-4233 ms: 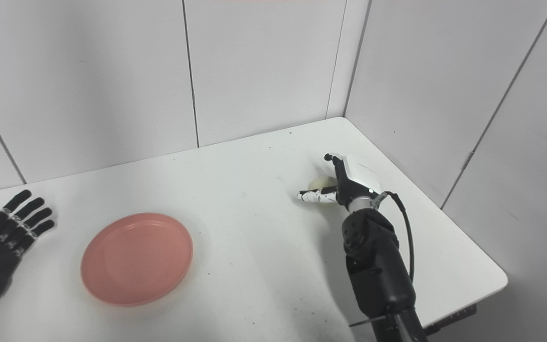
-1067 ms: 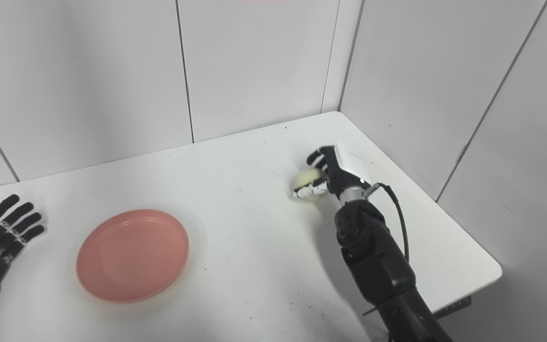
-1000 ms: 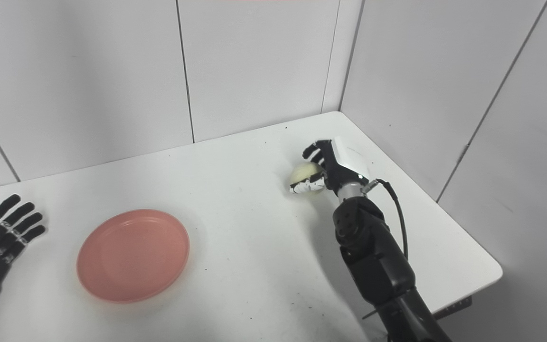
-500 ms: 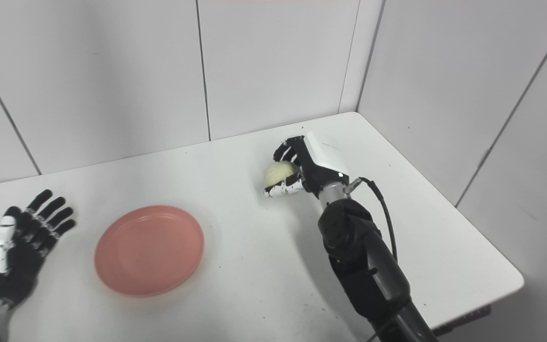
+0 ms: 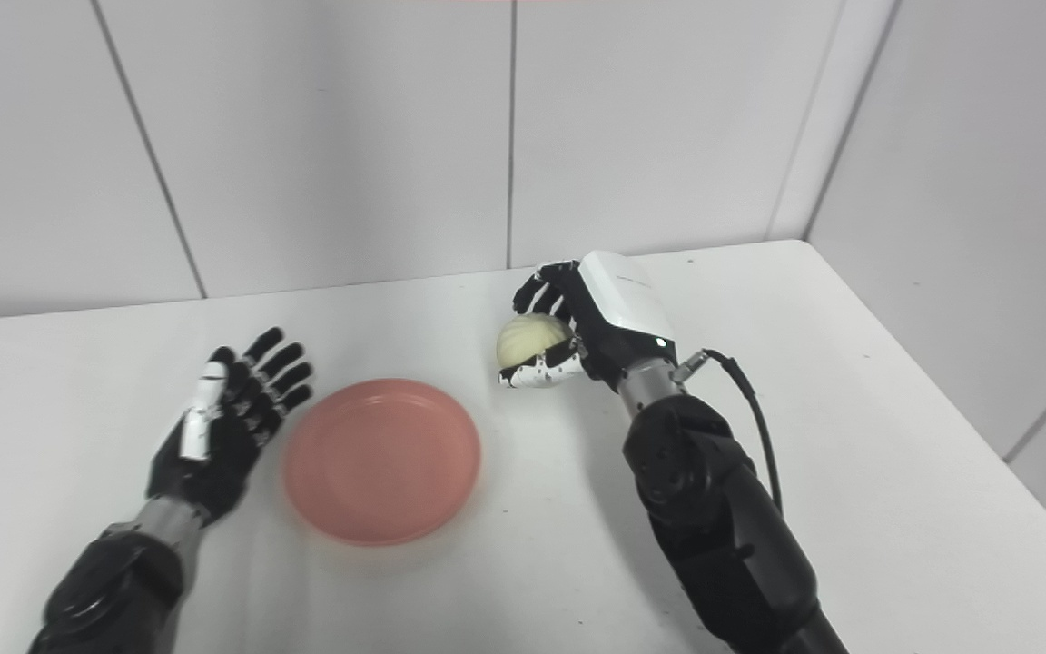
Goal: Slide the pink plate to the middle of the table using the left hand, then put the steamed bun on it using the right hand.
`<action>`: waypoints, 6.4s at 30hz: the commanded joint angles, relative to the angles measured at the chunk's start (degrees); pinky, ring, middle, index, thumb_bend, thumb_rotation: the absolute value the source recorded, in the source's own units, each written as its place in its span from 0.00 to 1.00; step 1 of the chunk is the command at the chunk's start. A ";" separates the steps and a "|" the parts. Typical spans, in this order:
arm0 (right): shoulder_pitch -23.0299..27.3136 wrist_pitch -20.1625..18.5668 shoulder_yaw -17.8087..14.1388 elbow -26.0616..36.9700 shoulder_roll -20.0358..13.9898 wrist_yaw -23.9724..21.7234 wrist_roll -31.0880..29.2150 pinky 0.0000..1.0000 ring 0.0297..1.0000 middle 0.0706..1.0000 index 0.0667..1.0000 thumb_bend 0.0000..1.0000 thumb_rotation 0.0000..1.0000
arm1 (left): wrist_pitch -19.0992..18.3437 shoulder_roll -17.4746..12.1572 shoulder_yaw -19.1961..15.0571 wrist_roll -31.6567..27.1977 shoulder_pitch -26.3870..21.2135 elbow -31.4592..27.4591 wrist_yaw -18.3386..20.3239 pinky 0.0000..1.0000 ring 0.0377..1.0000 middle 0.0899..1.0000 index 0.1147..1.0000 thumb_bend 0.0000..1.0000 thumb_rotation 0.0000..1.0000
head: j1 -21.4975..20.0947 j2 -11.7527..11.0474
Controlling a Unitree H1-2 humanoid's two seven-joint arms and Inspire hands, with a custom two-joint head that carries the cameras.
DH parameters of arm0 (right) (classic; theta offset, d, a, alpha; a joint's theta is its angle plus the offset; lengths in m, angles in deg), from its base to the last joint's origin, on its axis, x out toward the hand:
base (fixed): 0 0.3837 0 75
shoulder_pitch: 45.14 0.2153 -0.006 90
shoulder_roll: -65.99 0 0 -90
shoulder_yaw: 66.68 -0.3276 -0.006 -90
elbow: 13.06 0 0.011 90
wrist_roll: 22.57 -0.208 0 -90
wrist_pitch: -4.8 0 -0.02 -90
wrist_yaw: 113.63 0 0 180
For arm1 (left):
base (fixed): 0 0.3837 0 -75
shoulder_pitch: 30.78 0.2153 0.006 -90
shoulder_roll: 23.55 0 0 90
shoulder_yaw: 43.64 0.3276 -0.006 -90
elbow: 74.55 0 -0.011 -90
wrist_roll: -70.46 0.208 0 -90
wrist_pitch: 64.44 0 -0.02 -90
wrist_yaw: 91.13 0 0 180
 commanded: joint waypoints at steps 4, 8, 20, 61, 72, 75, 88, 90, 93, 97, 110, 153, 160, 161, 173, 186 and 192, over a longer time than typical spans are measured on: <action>3.64 5.40 1.86 -0.25 0.97 1.08 -0.06 0.36 0.40 0.44 0.45 0.50 0.12 | -6.12 1.11 1.12 2.89 2.62 4.13 -2.83 0.93 0.91 0.91 0.91 0.44 1.00 | 3.46 0.12; 4.77 5.57 3.18 -0.92 1.73 0.69 0.88 0.35 0.40 0.45 0.45 0.50 0.12 | -5.84 1.87 1.22 3.44 2.19 4.75 -3.42 0.93 0.91 0.91 0.91 0.44 1.00 | 5.10 0.15; 6.80 8.21 8.39 -4.87 4.22 -0.55 1.27 0.38 0.44 0.50 0.45 0.50 0.13 | -5.71 3.54 1.36 5.18 1.34 5.51 -4.98 0.90 0.89 0.89 0.89 0.44 1.00 | 7.72 0.44; 8.25 14.97 16.10 -21.24 7.46 1.00 5.64 0.46 0.50 0.53 0.46 0.50 0.13 | -5.56 4.67 1.49 6.27 0.87 5.03 -5.07 0.91 0.90 0.90 0.90 0.46 1.00 | 8.70 2.50; 8.35 12.56 16.51 -18.27 6.82 -2.72 8.28 0.54 0.57 0.58 0.46 0.51 0.15 | -5.42 4.97 1.14 5.92 0.87 4.93 -5.34 0.89 0.89 0.89 0.88 0.46 1.00 | 8.94 2.76; 8.09 12.10 15.94 -16.21 6.69 -4.13 8.93 0.57 0.62 0.64 0.60 0.55 0.32 | -5.54 5.20 0.85 5.83 0.74 5.07 -5.61 0.88 0.89 0.88 0.87 0.46 1.00 | 8.99 2.75; 6.98 8.02 12.01 -3.17 6.67 -13.00 9.39 0.70 0.83 0.89 0.89 0.80 0.84 | -5.80 4.69 1.40 5.63 0.70 4.85 -4.36 0.90 0.90 0.90 0.89 0.47 1.00 | 8.87 2.64; 6.83 8.32 11.70 -2.09 6.62 -12.95 9.65 0.68 0.82 0.88 0.89 0.82 0.85 | -5.61 4.74 1.27 5.48 0.66 5.02 -4.18 0.90 0.90 0.89 0.89 0.48 1.00 | 8.81 2.64; 6.69 8.46 11.22 -0.97 6.63 -12.99 9.78 0.67 0.82 0.88 0.88 0.82 0.86 | -5.17 4.74 1.29 5.64 0.73 5.09 -4.12 0.90 0.90 0.89 0.88 0.47 1.00 | 8.78 2.64; 6.69 6.98 10.46 0.75 6.67 -14.69 10.28 0.68 0.83 0.89 0.89 0.81 0.87 | -5.41 4.86 0.94 5.45 0.83 4.92 -4.49 0.90 0.89 0.89 0.88 0.46 1.00 | 8.30 2.55; 4.37 10.59 0.98 -1.88 6.69 -6.74 -1.46 0.72 0.82 0.88 0.90 0.76 0.99 | -7.20 4.22 0.32 7.54 3.87 -5.71 -8.77 0.95 0.93 0.94 0.95 0.45 1.00 | 6.48 1.89; -11.51 -1.71 -17.40 0.37 20.06 4.96 -45.30 1.00 1.00 1.00 1.00 0.31 1.00 | 1.47 4.10 1.57 14.92 16.30 -18.21 -14.28 1.00 1.00 1.00 1.00 0.43 1.00 | 1.29 0.14; -13.64 -1.04 -17.41 -0.45 21.19 7.21 -46.23 1.00 1.00 1.00 1.00 0.27 1.00 | -0.34 4.11 1.37 13.50 17.83 -19.41 -13.19 1.00 1.00 1.00 1.00 0.44 1.00 | 1.32 0.51; -14.00 -0.92 -17.16 -0.58 21.14 7.32 -46.07 1.00 1.00 1.00 1.00 0.27 1.00 | -0.79 4.07 1.38 13.22 18.09 -19.81 -12.97 1.00 1.00 1.00 1.00 0.44 1.00 | 1.32 0.51; -15.41 4.39 -15.95 -6.00 21.40 7.86 -46.42 1.00 1.00 1.00 1.00 0.24 1.00 | -5.51 3.19 0.79 9.86 17.80 -20.19 -10.56 1.00 0.99 1.00 1.00 0.40 1.00 | 2.03 0.84; -14.52 12.60 -15.71 -15.50 19.08 6.27 -47.69 1.00 1.00 1.00 1.00 0.23 1.00 | -6.33 2.04 2.20 10.32 15.11 -16.45 -9.22 1.00 0.98 1.00 1.00 0.40 1.00 | 2.79 0.99; -14.58 16.11 -15.62 -17.48 18.86 5.99 -48.29 1.00 1.00 1.00 1.00 0.23 1.00 | -6.21 2.10 1.87 10.07 14.70 -15.90 -9.44 1.00 0.98 0.99 1.00 0.40 1.00 | 3.29 0.93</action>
